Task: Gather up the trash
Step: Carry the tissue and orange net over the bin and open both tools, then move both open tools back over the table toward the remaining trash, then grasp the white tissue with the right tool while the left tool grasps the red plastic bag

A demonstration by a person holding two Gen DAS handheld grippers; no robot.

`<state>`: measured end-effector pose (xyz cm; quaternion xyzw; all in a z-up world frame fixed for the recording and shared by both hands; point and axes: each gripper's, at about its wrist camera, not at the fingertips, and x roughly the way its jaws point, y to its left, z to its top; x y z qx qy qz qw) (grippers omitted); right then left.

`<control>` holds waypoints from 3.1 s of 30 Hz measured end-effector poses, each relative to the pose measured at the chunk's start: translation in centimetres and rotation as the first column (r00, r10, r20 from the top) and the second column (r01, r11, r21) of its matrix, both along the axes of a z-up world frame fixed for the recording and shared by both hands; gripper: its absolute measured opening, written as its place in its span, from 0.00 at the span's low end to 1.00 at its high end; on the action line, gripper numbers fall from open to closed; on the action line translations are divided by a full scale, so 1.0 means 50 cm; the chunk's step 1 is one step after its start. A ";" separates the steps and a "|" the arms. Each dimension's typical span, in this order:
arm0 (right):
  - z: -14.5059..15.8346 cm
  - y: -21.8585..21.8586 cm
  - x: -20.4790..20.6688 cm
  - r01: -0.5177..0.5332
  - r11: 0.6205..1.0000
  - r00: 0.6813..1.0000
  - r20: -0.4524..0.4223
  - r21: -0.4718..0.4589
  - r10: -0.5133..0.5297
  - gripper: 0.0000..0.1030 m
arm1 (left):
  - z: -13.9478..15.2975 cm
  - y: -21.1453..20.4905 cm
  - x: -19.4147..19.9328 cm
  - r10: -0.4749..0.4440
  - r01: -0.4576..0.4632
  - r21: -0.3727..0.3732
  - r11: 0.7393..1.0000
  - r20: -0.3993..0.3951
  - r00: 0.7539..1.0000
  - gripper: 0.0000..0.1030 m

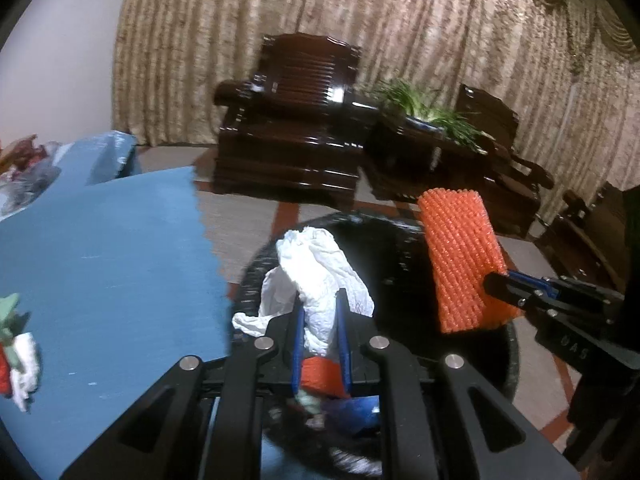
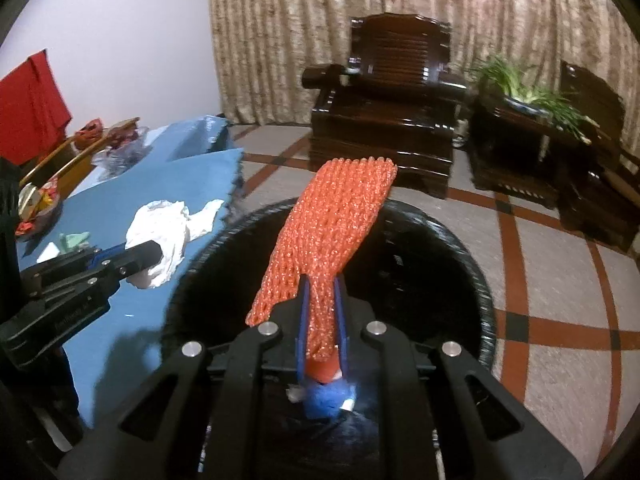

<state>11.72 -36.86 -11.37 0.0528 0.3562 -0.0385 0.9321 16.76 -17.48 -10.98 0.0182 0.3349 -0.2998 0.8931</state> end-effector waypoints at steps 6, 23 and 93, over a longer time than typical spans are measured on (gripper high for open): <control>-0.028 -0.036 -0.010 0.062 0.998 0.998 -0.028 -0.014 -0.063 0.46 | -0.011 -0.039 0.006 -0.043 0.042 -0.030 0.999 -0.053 0.998 0.59; 0.001 0.041 0.001 0.014 1.000 1.000 0.027 0.017 -0.015 0.92 | 0.010 0.144 -0.010 0.171 -0.171 0.014 0.985 0.004 0.985 0.88; -0.186 0.826 0.279 -0.554 0.829 0.814 -0.162 0.076 0.558 0.36 | -0.143 0.782 -0.017 0.690 -0.684 0.130 0.718 -0.008 0.724 0.65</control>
